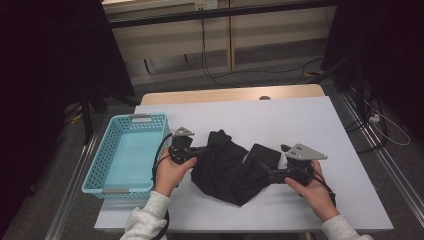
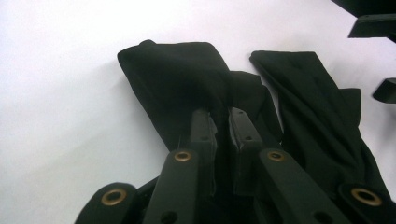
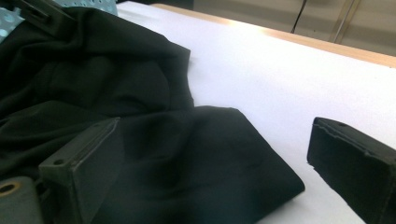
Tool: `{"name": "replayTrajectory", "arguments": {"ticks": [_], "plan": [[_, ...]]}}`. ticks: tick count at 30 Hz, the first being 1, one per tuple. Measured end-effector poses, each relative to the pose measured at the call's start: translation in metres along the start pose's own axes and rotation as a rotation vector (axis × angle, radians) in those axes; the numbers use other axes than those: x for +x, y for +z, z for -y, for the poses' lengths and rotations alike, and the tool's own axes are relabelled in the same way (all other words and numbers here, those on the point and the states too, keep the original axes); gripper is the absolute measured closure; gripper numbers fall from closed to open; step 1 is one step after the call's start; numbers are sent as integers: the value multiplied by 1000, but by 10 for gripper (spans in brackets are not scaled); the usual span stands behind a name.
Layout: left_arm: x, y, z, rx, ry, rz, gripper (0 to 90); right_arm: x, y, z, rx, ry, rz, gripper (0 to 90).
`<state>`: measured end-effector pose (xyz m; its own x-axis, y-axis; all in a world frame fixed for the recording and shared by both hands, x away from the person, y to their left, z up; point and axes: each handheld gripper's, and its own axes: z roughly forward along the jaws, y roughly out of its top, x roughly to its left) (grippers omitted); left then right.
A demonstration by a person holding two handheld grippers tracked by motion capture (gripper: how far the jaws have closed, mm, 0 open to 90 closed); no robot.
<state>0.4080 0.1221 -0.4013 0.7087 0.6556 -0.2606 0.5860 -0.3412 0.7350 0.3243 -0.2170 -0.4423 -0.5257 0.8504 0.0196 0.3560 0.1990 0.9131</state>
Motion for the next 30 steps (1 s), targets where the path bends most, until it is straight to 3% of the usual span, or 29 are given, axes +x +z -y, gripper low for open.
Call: {"name": "replayTrajectory", "arguments": {"ticks": [4,15,18,23,30], "plan": [[1,1,1,0,-3,-2,824,2,10,-5,24,-3,8,54],[-1,0,3,10,0,-14,825,11,35,-18,55,-47,-28,91],[-1,-1,4,13,1,-7,825,13,42,-20,66,-30,-41,115],[-1,-2,6,15,-6,-6,824,20,52,-17,130,-51,-58,209],[-3,-3,10,16,-6,-6,822,31,62,-7,251,-93,-118,444]]}}
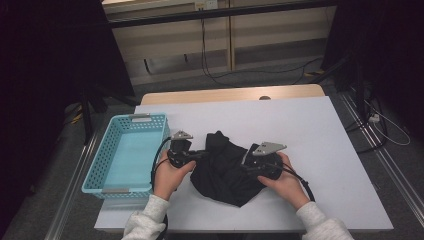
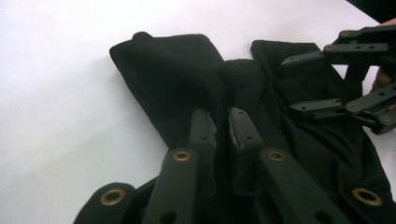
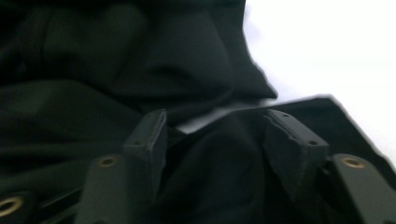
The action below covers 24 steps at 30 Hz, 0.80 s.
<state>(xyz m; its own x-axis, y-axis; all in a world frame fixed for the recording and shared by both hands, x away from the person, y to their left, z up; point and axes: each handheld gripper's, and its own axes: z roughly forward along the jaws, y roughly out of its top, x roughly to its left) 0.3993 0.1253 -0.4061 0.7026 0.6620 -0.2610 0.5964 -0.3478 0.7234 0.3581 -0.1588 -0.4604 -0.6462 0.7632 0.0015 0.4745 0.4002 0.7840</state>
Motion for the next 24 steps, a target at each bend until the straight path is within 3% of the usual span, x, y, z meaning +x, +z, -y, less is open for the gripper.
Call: {"name": "replayTrajectory", "arguments": {"ticks": [6,9,12,15,16,17,19,21,24], "plan": [[-2,2,5,21,1,-2,813,1,-5,4,8,7,-37,758],[-2,4,6,26,-1,-6,808,-1,-12,8,11,20,-49,835],[-1,4,5,27,-9,-17,777,-5,-23,15,8,64,-82,866],[0,5,2,12,-14,-39,657,-6,-34,22,22,68,-105,874],[-1,8,1,-11,-36,-61,589,-6,-37,23,26,68,-107,875],[-1,8,-1,-13,-30,-73,499,-6,-41,25,30,65,-113,876],[-1,11,-3,-18,-10,-94,424,-7,-44,27,31,68,-121,875],[-1,15,-6,-24,-15,-109,301,-7,-45,29,31,62,-131,876],[3,18,-10,-26,-27,-105,233,-6,-47,29,37,53,-137,875]]}}
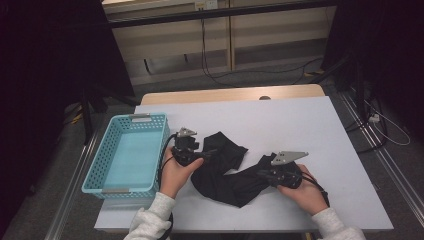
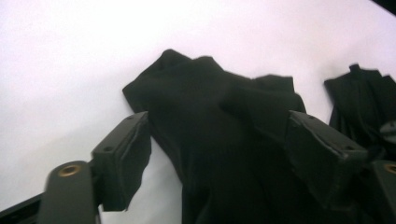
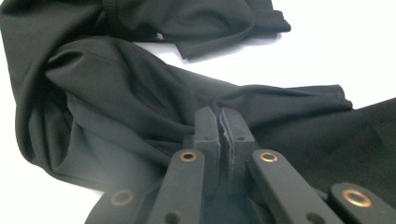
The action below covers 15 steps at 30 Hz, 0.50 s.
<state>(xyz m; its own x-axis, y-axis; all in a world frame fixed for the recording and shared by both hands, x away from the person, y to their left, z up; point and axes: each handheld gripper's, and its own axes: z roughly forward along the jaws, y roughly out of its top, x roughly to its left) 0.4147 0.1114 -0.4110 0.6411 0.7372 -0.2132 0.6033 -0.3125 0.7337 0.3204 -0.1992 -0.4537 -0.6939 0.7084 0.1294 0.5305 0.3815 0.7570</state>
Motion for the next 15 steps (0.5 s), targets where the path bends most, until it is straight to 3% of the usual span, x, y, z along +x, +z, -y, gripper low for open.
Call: {"name": "replayTrajectory", "arguments": {"ticks": [2,5,8,11,13,15], "plan": [[2,0,-3,-7,-8,-21,213,1,-1,1,1,1,-7,871],[3,2,-5,-4,-23,-12,179,0,-3,1,-8,7,-2,862],[-2,6,-6,17,-5,-12,168,0,-2,1,-8,15,-2,856],[-9,13,-4,31,24,-41,145,0,0,0,-12,6,17,807],[-11,15,-2,50,46,-45,185,1,1,-1,-14,9,19,780],[-9,16,0,58,42,-48,301,0,2,-2,-26,9,40,649]]}}
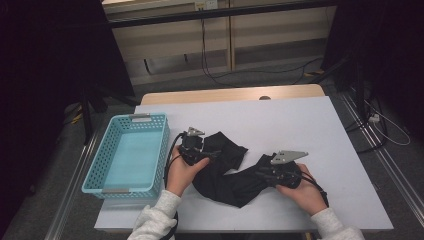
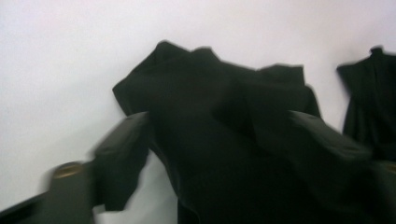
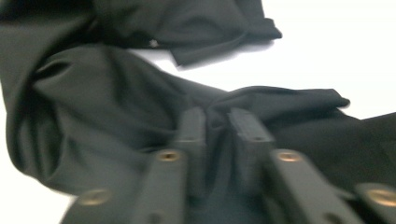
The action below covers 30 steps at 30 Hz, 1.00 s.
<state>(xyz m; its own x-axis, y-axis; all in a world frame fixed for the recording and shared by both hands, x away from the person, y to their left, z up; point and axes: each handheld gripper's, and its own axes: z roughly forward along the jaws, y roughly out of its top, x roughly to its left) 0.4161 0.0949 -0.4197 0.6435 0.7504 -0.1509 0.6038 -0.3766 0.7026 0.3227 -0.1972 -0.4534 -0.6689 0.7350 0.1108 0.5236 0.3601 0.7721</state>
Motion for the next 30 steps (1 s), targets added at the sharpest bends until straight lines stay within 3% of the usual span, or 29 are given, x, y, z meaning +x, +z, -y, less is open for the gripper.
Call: {"name": "replayTrajectory", "arguments": {"ticks": [4,9,12,16,20,23,27,30], "plan": [[4,0,5,42,26,4,533,-4,1,-5,-34,27,32,495],[2,-4,6,63,11,43,766,-7,3,-12,-89,60,65,408],[1,-9,6,70,20,40,798,-7,5,-17,-108,74,79,400],[3,-19,4,43,15,28,807,-8,10,-23,-141,101,73,380],[7,-27,5,22,-13,53,811,-4,20,-30,-127,83,55,359],[9,-29,7,11,-19,48,811,-1,29,-35,-105,76,45,366],[11,-30,11,3,-24,46,811,2,43,-40,-80,67,28,406],[11,-32,11,-5,-27,43,810,3,54,-42,-46,83,9,512]]}}
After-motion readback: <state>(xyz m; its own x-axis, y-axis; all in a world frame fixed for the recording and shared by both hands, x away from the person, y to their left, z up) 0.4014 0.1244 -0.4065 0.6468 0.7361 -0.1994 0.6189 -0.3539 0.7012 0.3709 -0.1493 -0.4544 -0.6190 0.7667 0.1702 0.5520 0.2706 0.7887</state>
